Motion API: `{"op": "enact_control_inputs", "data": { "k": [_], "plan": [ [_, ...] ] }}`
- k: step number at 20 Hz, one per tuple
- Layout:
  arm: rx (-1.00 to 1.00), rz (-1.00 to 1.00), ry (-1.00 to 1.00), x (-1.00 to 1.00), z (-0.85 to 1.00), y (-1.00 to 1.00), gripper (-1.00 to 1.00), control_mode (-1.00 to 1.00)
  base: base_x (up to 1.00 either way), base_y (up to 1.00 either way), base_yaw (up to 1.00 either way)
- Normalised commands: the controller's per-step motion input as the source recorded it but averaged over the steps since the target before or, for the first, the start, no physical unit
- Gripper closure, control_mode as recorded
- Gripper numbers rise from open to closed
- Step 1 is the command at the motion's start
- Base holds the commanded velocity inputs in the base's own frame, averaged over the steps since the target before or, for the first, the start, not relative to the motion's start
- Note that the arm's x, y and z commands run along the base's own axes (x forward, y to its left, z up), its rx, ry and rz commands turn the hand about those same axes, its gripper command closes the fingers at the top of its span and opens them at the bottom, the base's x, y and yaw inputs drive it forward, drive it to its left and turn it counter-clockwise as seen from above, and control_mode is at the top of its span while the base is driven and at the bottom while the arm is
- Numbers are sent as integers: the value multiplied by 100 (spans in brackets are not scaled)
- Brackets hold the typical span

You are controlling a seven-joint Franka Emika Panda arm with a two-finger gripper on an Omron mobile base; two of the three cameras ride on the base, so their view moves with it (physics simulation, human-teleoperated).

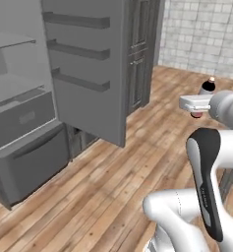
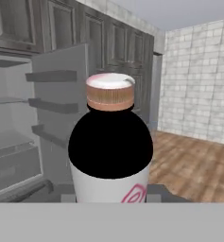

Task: Open the fridge, grab two sodas, and place both sodas inside the bowl with ice on the dining counter.

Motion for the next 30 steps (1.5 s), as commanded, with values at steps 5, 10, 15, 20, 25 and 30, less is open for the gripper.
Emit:
{"op": "enact_control_inputs", "data": {
  "k": [5, 10, 15, 20, 25, 30],
  "plan": [
    [0, 0, 0, 0, 0, 0, 100, 100, -26, -25, -47],
    [0, 0, 0, 0, 0, 0, 100, 100, 1, -47, -35],
    [0, 0, 0, 0, 0, 0, 100, 100, 11, -72, -29],
    [0, 0, 0, 0, 0, 0, 100, 100, 20, -92, -20],
    [0, 0, 0, 0, 0, 0, 100, 100, 21, -100, -12],
    [0, 0, 0, 0, 0, 0, 100, 100, 29, -87, -16]
  ]
}}
